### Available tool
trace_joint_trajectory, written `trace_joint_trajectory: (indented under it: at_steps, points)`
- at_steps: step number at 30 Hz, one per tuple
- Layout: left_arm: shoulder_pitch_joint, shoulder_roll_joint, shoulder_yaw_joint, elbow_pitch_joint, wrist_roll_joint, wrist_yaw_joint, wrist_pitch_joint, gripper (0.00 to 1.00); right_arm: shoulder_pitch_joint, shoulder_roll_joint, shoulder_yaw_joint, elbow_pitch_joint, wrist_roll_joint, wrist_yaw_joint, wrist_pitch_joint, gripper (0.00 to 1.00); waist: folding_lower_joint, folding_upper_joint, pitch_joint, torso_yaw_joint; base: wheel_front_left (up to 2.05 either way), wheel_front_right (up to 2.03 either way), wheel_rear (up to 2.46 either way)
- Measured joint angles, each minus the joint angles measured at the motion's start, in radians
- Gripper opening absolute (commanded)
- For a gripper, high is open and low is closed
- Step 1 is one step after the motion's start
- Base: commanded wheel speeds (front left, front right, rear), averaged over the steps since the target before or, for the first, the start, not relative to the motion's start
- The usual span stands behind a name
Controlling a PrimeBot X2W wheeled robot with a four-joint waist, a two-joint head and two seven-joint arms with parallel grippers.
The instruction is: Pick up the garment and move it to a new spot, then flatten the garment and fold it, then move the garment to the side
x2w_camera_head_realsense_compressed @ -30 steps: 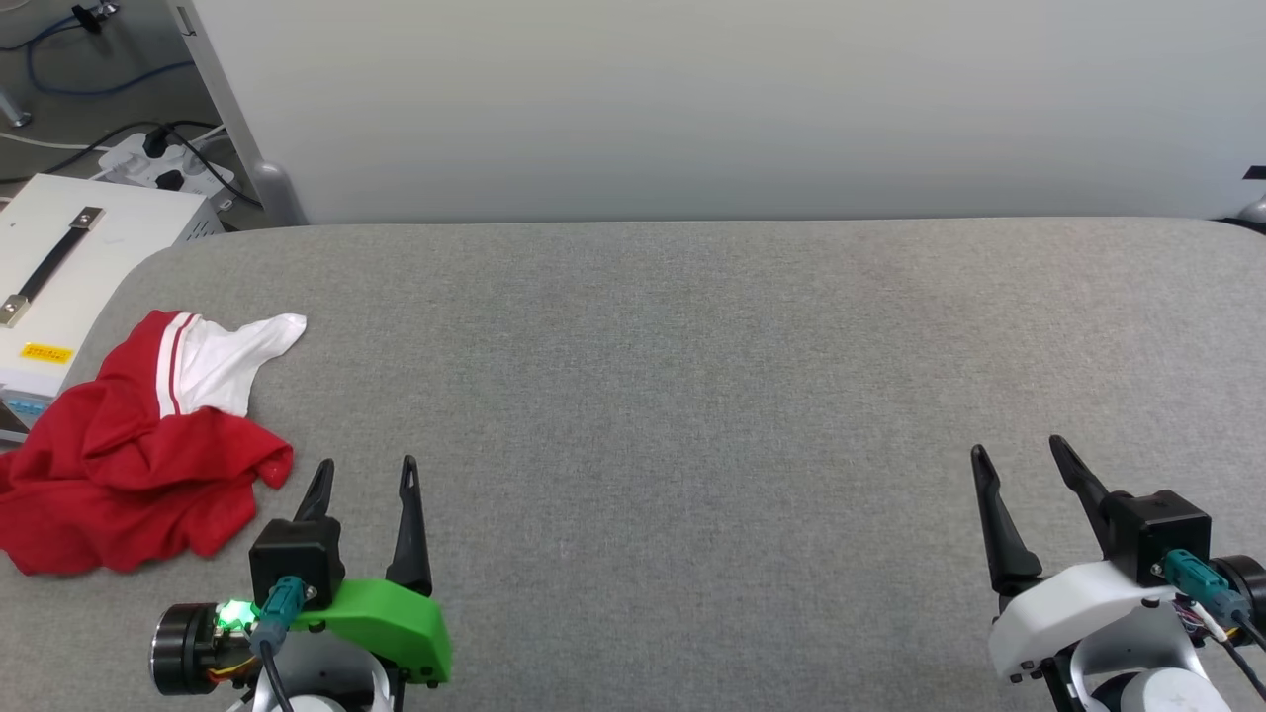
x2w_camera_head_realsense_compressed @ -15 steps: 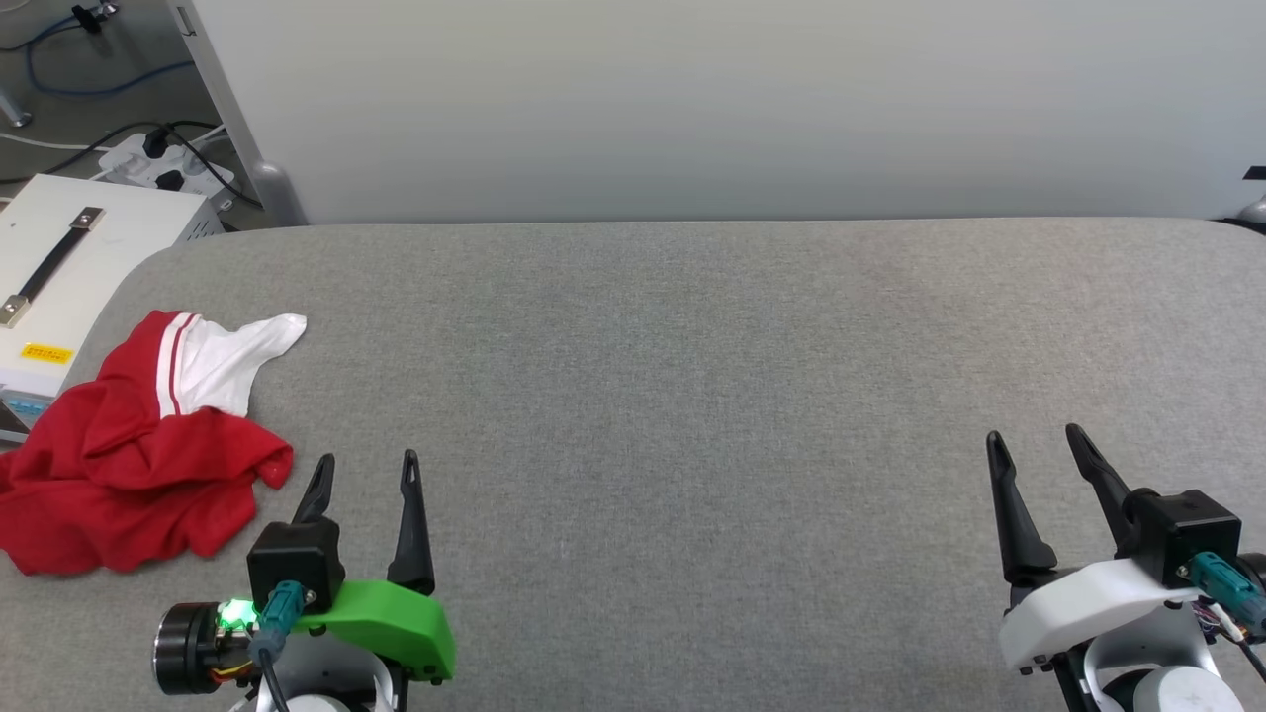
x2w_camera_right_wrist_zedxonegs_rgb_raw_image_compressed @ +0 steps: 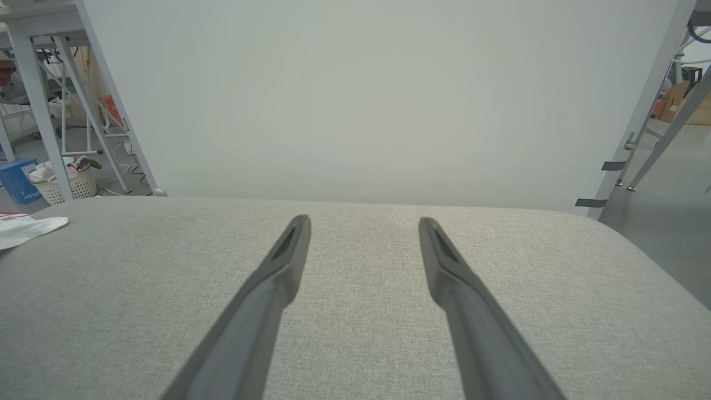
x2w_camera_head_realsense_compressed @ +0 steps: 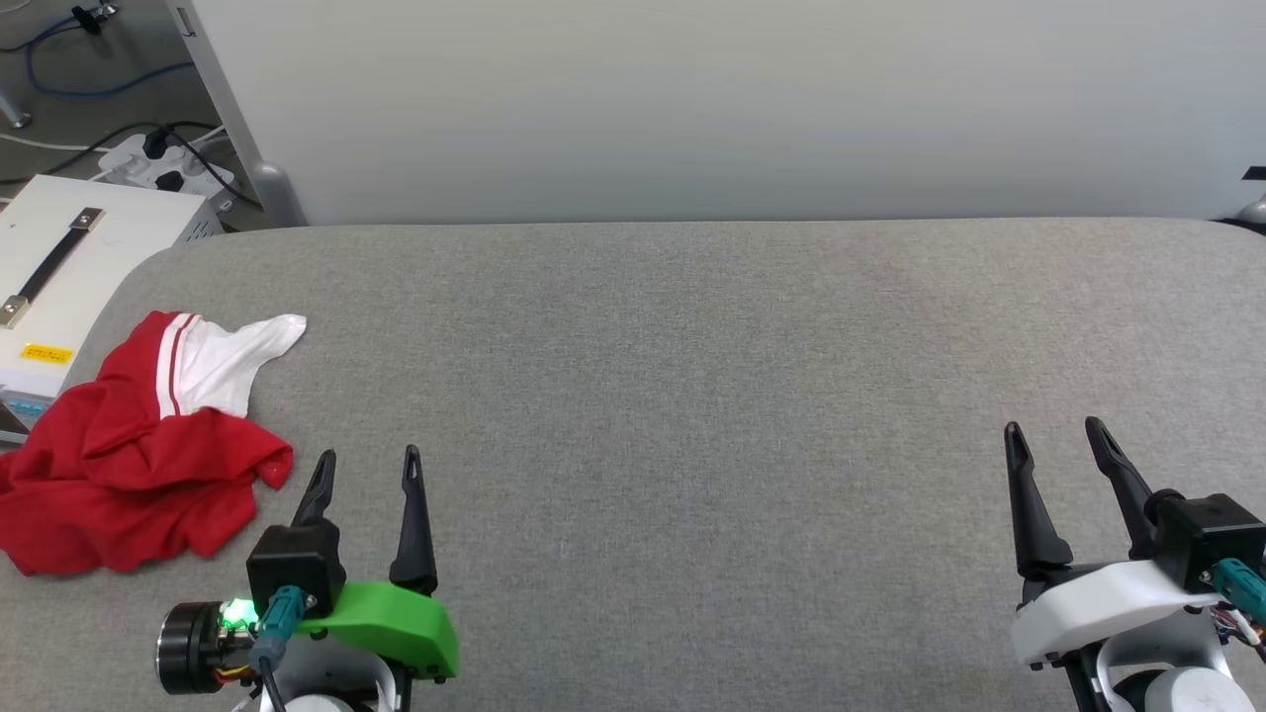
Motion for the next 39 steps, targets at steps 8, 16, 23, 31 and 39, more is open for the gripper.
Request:
trace_joint_trajectory:
  at_steps: [8, 16, 23, 31, 39]
  points:
    - [0.000, 0.000, -0.006, 0.000, -0.010, 0.000, -0.014, 1.00, 0.009, 0.000, -0.002, -0.008, 0.010, 0.000, -0.017, 1.00, 0.0000, 0.0000, 0.000, -0.001, 0.00, 0.00, 0.00]
    - [0.000, 0.000, -0.012, 0.000, -0.029, 0.000, -0.032, 1.00, 0.014, 0.000, -0.002, -0.015, 0.019, 0.000, -0.033, 1.00, 0.0000, 0.0000, 0.001, -0.001, 0.00, 0.00, 0.00]
    - [0.000, 0.000, -0.019, 0.001, -0.041, 0.000, -0.048, 1.00, 0.017, 0.000, -0.001, -0.022, 0.033, 0.000, -0.045, 1.00, 0.0000, 0.0000, 0.002, 0.001, 0.00, 0.00, 0.00]
    - [0.000, 0.000, -0.025, 0.002, -0.048, 0.000, -0.062, 1.00, 0.021, 0.000, 0.000, -0.025, 0.045, 0.000, -0.063, 1.00, 0.0000, 0.0000, 0.002, 0.001, 0.00, 0.00, 0.00]
    - [0.000, 0.000, -0.030, 0.006, -0.054, 0.001, -0.081, 1.00, 0.033, 0.000, 0.001, -0.025, 0.047, 0.000, -0.080, 1.00, 0.0000, 0.0000, 0.002, -0.001, 0.00, 0.00, 0.00]
